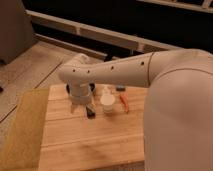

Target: Push the eraser across the table

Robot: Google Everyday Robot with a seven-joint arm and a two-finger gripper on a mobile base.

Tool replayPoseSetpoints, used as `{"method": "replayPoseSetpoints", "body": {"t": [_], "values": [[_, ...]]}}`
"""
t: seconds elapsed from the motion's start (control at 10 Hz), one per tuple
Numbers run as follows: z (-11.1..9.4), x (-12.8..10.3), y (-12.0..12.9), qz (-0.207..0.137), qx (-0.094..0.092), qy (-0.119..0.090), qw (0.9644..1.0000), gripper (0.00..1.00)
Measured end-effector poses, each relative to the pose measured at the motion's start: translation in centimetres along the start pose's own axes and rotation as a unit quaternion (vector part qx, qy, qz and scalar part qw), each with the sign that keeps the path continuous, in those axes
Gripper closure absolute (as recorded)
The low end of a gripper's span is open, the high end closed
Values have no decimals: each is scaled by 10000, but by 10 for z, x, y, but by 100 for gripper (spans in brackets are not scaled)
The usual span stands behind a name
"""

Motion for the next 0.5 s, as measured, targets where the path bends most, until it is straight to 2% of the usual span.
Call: {"method": "replayPoseSetpoints", "body": {"t": [0.5], "values": [[-1,-1,0,-15,0,-36,10000,35]]}}
